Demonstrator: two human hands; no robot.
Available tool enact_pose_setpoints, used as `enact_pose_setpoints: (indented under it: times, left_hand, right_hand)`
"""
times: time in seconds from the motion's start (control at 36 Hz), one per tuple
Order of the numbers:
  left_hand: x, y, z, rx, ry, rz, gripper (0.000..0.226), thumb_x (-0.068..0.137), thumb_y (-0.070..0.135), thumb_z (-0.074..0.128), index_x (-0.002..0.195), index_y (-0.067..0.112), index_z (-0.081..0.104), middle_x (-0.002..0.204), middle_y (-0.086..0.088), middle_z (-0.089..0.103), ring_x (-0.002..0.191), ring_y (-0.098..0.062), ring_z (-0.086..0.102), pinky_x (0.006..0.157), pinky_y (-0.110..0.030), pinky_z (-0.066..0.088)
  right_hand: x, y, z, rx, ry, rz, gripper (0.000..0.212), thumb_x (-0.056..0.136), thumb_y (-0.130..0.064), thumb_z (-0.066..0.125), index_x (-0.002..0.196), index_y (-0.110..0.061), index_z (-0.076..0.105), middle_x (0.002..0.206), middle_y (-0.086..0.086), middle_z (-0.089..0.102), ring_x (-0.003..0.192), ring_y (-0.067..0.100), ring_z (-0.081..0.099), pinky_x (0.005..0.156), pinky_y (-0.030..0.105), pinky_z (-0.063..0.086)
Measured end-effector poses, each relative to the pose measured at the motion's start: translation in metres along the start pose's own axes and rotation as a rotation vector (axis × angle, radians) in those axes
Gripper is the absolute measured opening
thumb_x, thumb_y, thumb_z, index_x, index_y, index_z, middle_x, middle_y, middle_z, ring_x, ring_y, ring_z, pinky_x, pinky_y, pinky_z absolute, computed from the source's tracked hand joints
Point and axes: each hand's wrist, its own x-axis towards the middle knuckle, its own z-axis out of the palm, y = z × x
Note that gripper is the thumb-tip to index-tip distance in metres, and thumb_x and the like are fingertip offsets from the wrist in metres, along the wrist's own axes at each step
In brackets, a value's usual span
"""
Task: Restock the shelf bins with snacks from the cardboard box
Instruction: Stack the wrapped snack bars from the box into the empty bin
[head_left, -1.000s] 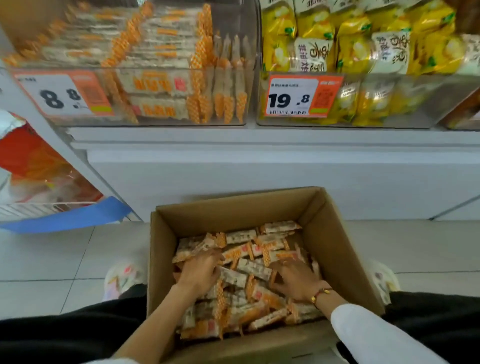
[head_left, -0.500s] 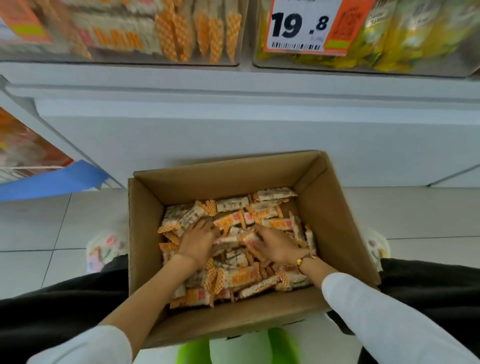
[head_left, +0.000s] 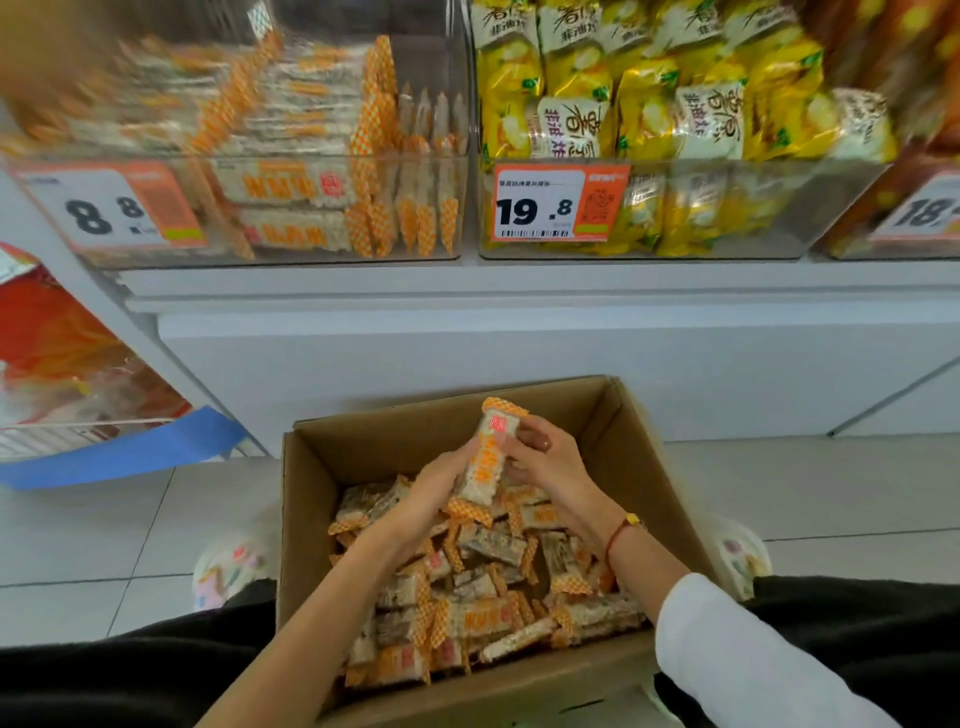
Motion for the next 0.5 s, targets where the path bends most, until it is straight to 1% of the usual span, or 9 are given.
enact_pose_setpoints:
  times: [0.06,0.14,0.22,0.25,0.31,0.36,0.42,0.44,0.5]
  left_hand:
    - [0.004,-0.001,-0.002,0.133,0.104,0.017,0.059,0.090,0.051,0.054,0.137,0.016,0.046,0.132,0.002,0.053,0.117,-0.016,0.053,0.094,-0.027,0.045]
    - [0.008,-0.007,-0.011,0.230,0.131,0.071,0.057,0.093,0.040,0.057,0.140,0.012,0.041,0.127,0.000,0.054,0.102,-0.009,0.058,0.074,-0.017,0.048]
    - [0.011,-0.014,-0.034,0.305,0.174,0.071,0.054,0.094,0.031,0.058,0.139,0.007,0.041,0.130,-0.008,0.055,0.104,-0.016,0.059,0.081,-0.031,0.055]
    - [0.011,-0.016,-0.044,0.333,0.205,0.053,0.055,0.093,0.030,0.059,0.139,0.007,0.041,0.132,-0.009,0.053,0.108,-0.019,0.058,0.085,-0.034,0.053]
    - [0.011,-0.021,-0.062,0.340,0.252,-0.005,0.059,0.093,0.030,0.060,0.141,0.006,0.037,0.135,-0.010,0.050,0.113,-0.023,0.055,0.092,-0.039,0.050]
    - [0.013,-0.026,-0.073,0.315,0.279,-0.044,0.062,0.092,0.028,0.062,0.142,0.006,0.034,0.136,-0.011,0.048,0.112,-0.022,0.054,0.088,-0.035,0.050]
    - [0.014,-0.028,-0.075,0.272,0.287,-0.071,0.062,0.092,0.027,0.063,0.142,0.006,0.033,0.133,-0.009,0.049,0.109,-0.020,0.054,0.077,-0.028,0.048]
    - [0.015,-0.029,-0.075,0.236,0.284,-0.091,0.062,0.092,0.027,0.063,0.143,0.007,0.034,0.132,-0.008,0.051,0.110,-0.021,0.056,0.078,-0.028,0.048]
    - [0.017,-0.029,-0.073,0.159,0.256,-0.141,0.061,0.091,0.030,0.064,0.142,0.010,0.037,0.128,-0.007,0.057,0.110,-0.022,0.059,0.089,-0.034,0.050]
  right_hand:
    - [-0.003,-0.001,0.003,0.151,0.029,0.024,0.032,0.087,-0.012,0.069,0.117,-0.002,0.063,0.108,0.018,0.069,0.101,0.025,0.067,0.079,0.028,0.058]
    - [-0.005,-0.001,0.010,0.237,-0.007,0.061,0.035,0.086,-0.013,0.070,0.120,-0.006,0.061,0.106,0.017,0.070,0.096,0.020,0.069,0.074,0.022,0.057]
    - [-0.002,0.006,0.014,0.148,-0.088,0.128,0.032,0.091,-0.020,0.065,0.121,-0.019,0.054,0.104,0.007,0.070,0.092,0.015,0.069,0.075,0.022,0.056]
    - [0.000,0.013,0.015,0.048,-0.102,0.151,0.032,0.092,-0.020,0.063,0.122,-0.019,0.052,0.105,0.004,0.067,0.091,0.013,0.067,0.074,0.022,0.055]
    - [0.002,0.030,0.014,-0.324,-0.184,0.134,0.031,0.093,-0.013,0.060,0.124,-0.011,0.053,0.105,0.002,0.061,0.092,0.016,0.063,0.077,0.025,0.052]
    - [0.002,0.052,0.012,-0.739,-0.439,0.123,0.032,0.092,-0.007,0.058,0.124,-0.008,0.058,0.116,0.009,0.061,0.109,0.024,0.059,0.088,0.028,0.047]
    - [-0.003,0.071,0.011,-1.027,-0.788,0.194,0.041,0.090,-0.009,0.063,0.130,-0.013,0.056,0.133,0.009,0.054,0.122,0.026,0.052,0.091,0.029,0.045]
    - [-0.006,0.078,0.011,-1.143,-0.918,0.220,0.046,0.088,-0.013,0.066,0.133,-0.017,0.054,0.138,0.008,0.050,0.123,0.026,0.050,0.091,0.031,0.046]
    - [-0.010,0.089,0.012,-1.314,-1.002,0.193,0.048,0.086,-0.016,0.070,0.131,-0.022,0.056,0.140,0.006,0.050,0.121,0.026,0.052,0.087,0.033,0.048]
